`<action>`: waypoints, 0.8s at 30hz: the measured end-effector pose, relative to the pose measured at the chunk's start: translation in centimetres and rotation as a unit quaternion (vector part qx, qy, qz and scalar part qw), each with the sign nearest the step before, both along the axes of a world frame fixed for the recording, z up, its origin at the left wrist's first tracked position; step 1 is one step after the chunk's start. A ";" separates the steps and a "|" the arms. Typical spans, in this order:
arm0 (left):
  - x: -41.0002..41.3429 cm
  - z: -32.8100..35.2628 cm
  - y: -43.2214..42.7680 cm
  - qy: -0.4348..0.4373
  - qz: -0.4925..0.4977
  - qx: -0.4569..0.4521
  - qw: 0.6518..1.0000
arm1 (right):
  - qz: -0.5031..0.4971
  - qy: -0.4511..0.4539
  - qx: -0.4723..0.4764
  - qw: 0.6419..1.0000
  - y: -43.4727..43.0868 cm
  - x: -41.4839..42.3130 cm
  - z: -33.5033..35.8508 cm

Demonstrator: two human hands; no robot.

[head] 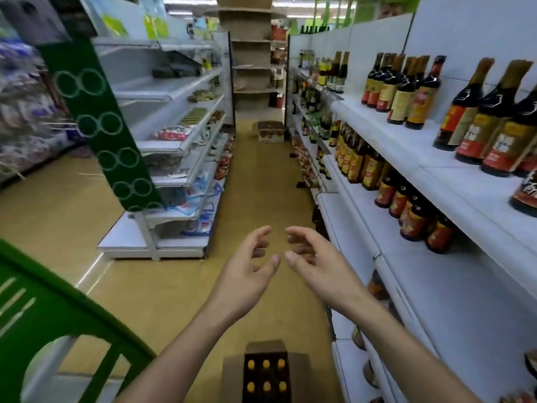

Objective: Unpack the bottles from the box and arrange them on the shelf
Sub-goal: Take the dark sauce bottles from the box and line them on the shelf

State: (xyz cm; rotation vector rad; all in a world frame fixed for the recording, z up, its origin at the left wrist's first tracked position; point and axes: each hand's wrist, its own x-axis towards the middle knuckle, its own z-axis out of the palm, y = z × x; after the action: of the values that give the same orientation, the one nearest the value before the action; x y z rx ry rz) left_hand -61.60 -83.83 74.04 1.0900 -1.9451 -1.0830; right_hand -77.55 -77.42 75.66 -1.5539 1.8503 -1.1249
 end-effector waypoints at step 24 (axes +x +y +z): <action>-2.3 -9.4 2.5 -0.028 0.073 0.107 0.991 | 0.087 -0.062 0.102 0.989 -1.1 -3.3 -8.7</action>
State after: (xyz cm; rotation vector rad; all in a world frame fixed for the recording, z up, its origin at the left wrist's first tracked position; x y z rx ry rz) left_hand -63.86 -81.37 64.64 1.3681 -1.7898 -1.2120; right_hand -80.84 -78.52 66.94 -1.4619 1.6560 -0.9022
